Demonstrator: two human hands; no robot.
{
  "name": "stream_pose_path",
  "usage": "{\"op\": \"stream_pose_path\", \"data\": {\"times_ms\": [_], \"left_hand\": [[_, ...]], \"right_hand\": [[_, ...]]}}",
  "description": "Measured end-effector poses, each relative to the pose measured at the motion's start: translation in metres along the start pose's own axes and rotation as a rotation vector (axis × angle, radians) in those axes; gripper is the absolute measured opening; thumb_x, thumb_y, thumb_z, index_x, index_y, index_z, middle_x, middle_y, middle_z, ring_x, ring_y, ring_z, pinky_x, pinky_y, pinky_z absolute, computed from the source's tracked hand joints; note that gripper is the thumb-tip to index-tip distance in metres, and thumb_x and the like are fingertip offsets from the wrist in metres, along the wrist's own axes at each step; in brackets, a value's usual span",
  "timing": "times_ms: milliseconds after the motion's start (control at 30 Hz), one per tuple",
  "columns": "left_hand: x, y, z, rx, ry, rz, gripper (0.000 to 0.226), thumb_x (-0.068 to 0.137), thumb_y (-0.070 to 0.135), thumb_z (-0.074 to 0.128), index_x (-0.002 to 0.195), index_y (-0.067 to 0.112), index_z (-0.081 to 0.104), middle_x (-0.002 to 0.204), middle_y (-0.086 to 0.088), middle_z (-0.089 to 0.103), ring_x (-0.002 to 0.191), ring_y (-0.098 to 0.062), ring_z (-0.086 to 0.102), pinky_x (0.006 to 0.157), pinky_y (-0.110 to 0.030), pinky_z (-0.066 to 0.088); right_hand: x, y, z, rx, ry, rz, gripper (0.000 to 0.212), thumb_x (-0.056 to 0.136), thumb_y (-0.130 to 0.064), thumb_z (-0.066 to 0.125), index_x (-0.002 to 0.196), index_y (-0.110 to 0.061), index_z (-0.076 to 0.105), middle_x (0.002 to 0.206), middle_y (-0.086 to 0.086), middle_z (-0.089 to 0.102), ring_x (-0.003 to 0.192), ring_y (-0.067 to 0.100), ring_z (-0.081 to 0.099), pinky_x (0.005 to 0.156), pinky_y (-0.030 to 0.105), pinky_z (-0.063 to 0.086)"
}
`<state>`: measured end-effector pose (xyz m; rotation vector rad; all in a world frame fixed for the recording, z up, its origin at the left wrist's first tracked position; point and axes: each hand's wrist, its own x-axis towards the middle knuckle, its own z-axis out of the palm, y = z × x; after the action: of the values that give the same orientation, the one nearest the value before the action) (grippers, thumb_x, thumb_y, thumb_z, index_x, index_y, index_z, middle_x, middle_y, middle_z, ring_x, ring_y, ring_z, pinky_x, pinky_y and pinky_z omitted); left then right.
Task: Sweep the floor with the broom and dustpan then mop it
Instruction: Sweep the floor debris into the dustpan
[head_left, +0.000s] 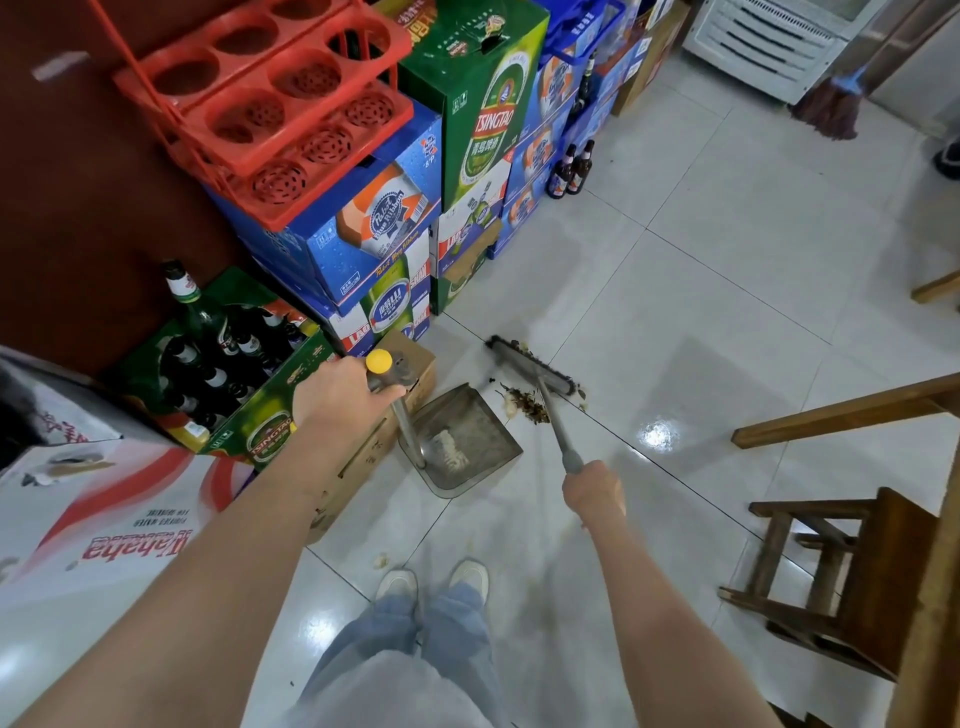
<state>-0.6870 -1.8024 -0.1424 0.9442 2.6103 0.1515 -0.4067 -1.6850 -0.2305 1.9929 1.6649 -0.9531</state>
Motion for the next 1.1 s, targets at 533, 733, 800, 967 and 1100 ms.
{"op": "stream_pose_path", "data": {"times_ms": [533, 733, 800, 967, 1100], "left_hand": [[0.004, 0.001, 0.000, 0.060, -0.001, 0.005, 0.047, 0.080, 0.064, 0.060, 0.081, 0.017, 0.056, 0.073, 0.000, 0.062, 0.068, -0.016, 0.056, 0.056, -0.024, 0.042], [0.003, -0.001, 0.000, 0.065, 0.006, -0.008, 0.044, 0.079, 0.062, 0.062, 0.074, 0.019, 0.056, 0.066, 0.002, 0.059, 0.062, -0.016, 0.056, 0.051, -0.021, 0.039], [0.003, 0.001, 0.001, 0.061, 0.010, -0.007, 0.044, 0.079, 0.062, 0.062, 0.073, 0.019, 0.055, 0.066, 0.002, 0.059, 0.061, -0.016, 0.057, 0.052, -0.021, 0.040], [-0.001, 0.002, 0.000, 0.058, 0.012, -0.011, 0.045, 0.079, 0.062, 0.062, 0.076, 0.017, 0.056, 0.070, 0.001, 0.060, 0.064, -0.019, 0.056, 0.056, -0.023, 0.044], [-0.009, 0.003, 0.000, 0.047, 0.017, -0.006, 0.044, 0.079, 0.060, 0.063, 0.080, 0.017, 0.056, 0.076, -0.003, 0.064, 0.069, -0.022, 0.058, 0.059, -0.026, 0.044]], "right_hand": [[0.026, -0.024, -0.025, 0.074, 0.027, -0.012, 0.026, 0.093, -0.023, 0.044, 0.110, -0.005, 0.054, 0.105, 0.014, 0.064, 0.094, 0.037, 0.067, 0.079, 0.042, 0.057], [0.045, -0.041, -0.036, 0.057, 0.026, -0.008, 0.015, 0.092, -0.023, 0.048, 0.098, -0.009, 0.048, 0.101, 0.013, 0.063, 0.090, 0.035, 0.067, 0.079, 0.042, 0.058], [0.048, -0.041, -0.033, 0.045, 0.004, -0.002, 0.019, 0.092, -0.023, 0.047, 0.104, -0.008, 0.051, 0.101, 0.014, 0.064, 0.090, 0.034, 0.067, 0.079, 0.043, 0.059], [0.034, -0.028, -0.022, 0.006, -0.044, 0.005, 0.011, 0.090, -0.014, 0.046, 0.099, -0.008, 0.048, 0.080, 0.010, 0.054, 0.091, 0.035, 0.066, 0.077, 0.044, 0.059], [0.007, -0.006, -0.008, 0.001, -0.063, 0.010, 0.010, 0.089, -0.013, 0.046, 0.097, -0.007, 0.047, 0.085, 0.009, 0.055, 0.091, 0.036, 0.066, 0.076, 0.043, 0.058]]}}
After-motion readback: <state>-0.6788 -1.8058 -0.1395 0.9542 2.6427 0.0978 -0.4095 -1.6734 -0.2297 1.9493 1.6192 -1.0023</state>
